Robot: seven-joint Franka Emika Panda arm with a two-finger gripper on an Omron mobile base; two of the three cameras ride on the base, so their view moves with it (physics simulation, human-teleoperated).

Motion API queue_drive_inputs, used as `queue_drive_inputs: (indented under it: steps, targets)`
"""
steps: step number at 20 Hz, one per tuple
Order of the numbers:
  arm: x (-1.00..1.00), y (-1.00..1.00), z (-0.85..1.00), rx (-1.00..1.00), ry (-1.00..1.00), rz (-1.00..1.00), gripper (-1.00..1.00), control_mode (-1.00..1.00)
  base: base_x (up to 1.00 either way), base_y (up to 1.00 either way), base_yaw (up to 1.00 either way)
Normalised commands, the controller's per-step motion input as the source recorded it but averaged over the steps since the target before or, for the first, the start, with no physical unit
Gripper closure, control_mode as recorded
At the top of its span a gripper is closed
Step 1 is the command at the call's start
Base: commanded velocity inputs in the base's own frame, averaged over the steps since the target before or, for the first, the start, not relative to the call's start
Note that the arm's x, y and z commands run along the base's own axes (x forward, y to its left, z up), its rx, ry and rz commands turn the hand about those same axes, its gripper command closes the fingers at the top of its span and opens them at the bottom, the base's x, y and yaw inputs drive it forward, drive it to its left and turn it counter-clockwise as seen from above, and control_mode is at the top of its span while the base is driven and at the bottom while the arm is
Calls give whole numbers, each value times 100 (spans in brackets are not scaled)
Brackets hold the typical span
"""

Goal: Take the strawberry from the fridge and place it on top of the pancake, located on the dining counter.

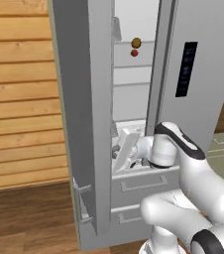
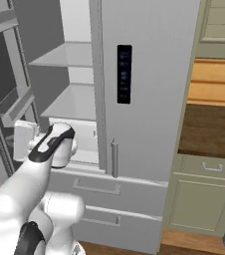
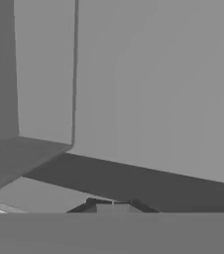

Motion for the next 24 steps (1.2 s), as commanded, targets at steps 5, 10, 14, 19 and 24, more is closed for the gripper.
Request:
queue_drive_inputs:
  steps: [5, 10, 14, 19, 24]
  targets:
    - [27, 77, 0, -14, 14, -4, 100, -100, 0, 0, 0]
    - [11, 28, 0, -4, 2, -12, 100, -100, 0, 0, 0]
    - [-7, -2, 9, 0, 0, -26, 100, -100, 0, 0, 0]
    - [-3, -51, 24, -8, 0, -28, 100, -100, 0, 0, 0]
    - [0, -38, 17, -31, 0, -26, 100, -100, 0, 0, 0]
